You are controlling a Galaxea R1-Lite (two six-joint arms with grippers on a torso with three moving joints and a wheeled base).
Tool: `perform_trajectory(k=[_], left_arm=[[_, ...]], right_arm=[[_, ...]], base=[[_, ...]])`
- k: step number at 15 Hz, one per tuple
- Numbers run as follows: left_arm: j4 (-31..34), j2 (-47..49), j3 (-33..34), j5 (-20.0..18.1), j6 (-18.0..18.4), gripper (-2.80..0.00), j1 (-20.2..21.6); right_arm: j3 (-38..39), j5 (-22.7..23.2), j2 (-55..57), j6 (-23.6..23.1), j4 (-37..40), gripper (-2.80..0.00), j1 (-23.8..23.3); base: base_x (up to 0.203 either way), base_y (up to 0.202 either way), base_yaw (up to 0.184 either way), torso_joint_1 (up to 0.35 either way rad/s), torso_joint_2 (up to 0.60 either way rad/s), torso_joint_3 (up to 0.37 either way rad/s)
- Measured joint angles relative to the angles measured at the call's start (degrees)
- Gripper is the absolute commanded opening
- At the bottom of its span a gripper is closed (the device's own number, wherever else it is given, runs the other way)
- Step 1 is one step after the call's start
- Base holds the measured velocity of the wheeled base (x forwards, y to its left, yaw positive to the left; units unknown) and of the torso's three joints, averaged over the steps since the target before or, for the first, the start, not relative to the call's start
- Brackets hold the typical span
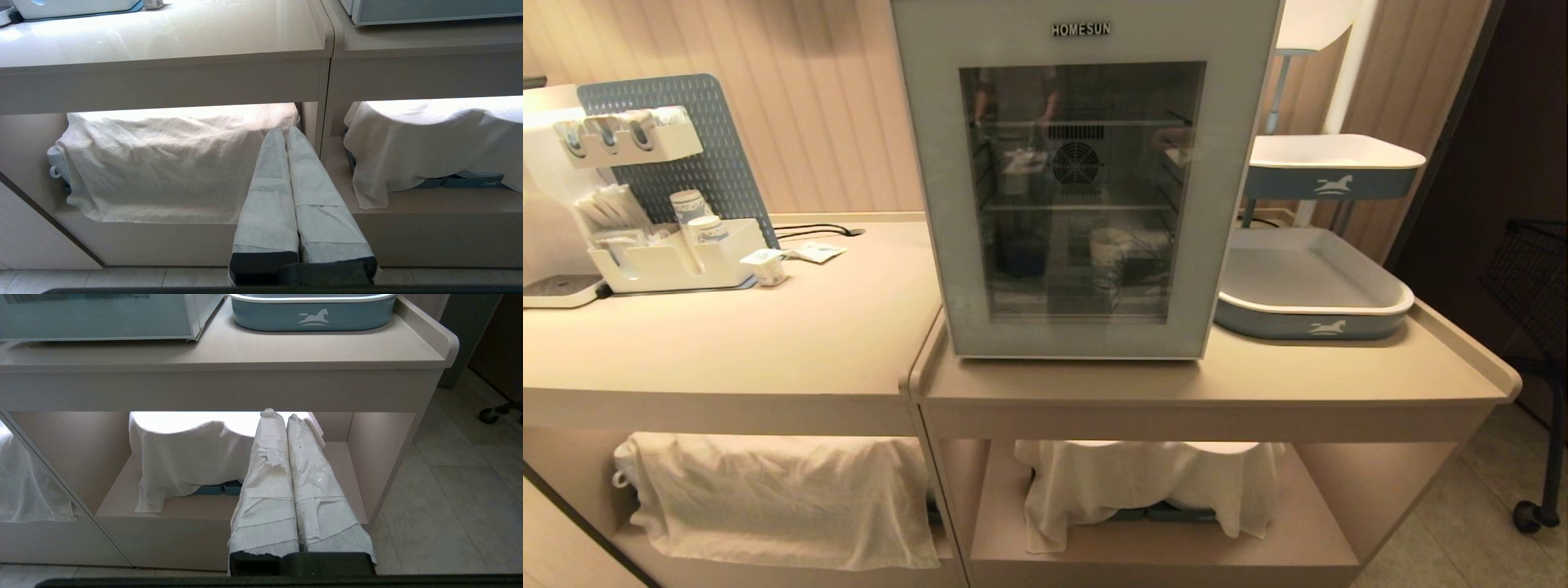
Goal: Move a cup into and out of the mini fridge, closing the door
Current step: Open the freezer door
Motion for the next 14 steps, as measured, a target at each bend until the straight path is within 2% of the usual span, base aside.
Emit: perform_trajectory(k=[5, 8, 11, 14], left_arm=[[0.1, 0.0, 0.0, -0.2, 0.5, -2.8, 0.0], [0.4, 0.0, -1.3, -1.3, 2.1, -2.8, 0.0], [5.1, 2.5, -14.5, -5.6, 1.1, -2.8, 0.0], [13.4, 12.7, -35.4, -8.7, -2.9, -2.8, -1.4]], right_arm=[[0.0, 0.0, 0.0, 0.0, 0.0, -2.8, 0.0], [0.0, 0.0, 0.0, 0.0, 0.0, -2.8, 0.0], [0.0, 0.0, 0.0, 0.0, 0.0, -2.8, 0.0], [0.0, 0.0, 0.0, 0.0, 0.0, -2.8, 0.0]], base=[[0.0, 0.0, 0.0, 0.0, 0.0, 0.0], [0.0, 0.0, 0.0, 0.0, 0.0, 0.0], [0.0, 0.0, 0.0, 0.0, 0.0, 0.0], [0.0, 0.0, 0.0, 0.0, 0.0, 0.0]])
